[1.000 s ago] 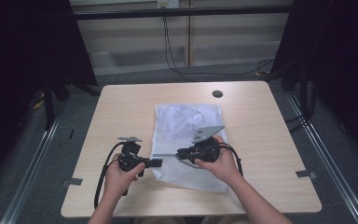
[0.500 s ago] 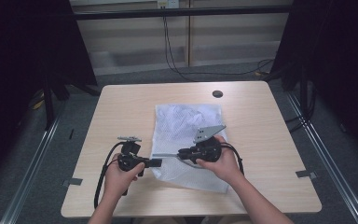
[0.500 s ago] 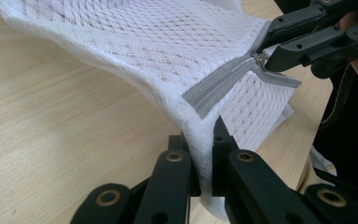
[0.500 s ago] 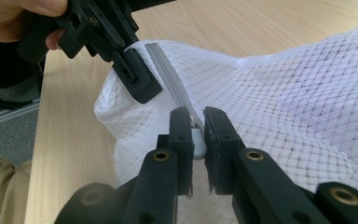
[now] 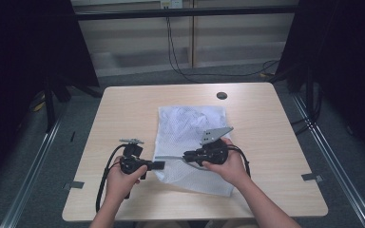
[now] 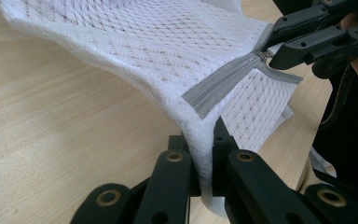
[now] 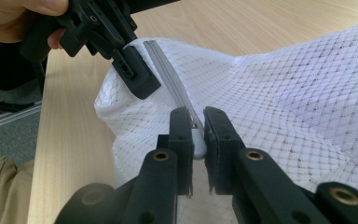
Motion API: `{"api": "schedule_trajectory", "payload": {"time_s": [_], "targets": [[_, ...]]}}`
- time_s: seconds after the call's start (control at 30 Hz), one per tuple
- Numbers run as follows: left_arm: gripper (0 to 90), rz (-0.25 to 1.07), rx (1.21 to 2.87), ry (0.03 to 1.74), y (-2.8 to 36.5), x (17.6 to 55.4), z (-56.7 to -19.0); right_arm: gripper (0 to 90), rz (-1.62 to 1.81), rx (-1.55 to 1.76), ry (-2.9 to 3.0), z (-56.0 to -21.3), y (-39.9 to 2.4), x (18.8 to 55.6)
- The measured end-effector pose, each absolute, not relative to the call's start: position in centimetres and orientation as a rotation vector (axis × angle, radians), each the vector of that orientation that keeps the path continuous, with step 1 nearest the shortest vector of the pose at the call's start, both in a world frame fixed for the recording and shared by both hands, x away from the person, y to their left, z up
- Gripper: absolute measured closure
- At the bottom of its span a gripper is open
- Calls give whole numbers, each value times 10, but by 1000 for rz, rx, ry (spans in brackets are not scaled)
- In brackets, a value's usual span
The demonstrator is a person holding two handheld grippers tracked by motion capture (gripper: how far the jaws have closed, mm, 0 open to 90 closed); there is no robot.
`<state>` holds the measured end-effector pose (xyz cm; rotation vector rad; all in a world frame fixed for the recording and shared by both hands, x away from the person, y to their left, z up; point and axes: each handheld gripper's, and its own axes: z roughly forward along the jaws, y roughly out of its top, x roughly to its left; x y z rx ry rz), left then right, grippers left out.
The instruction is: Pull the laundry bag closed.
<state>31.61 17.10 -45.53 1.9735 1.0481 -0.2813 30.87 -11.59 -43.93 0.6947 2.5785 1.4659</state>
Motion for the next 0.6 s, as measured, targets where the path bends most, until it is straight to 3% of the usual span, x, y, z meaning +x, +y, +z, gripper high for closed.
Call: {"api": "schedule_trajectory", "payload": {"time_s": [0.6], "targets": [[893, -283, 1979, 1052, 170, 315, -455, 820, 1475, 707, 2573, -441, -125, 307]]}}
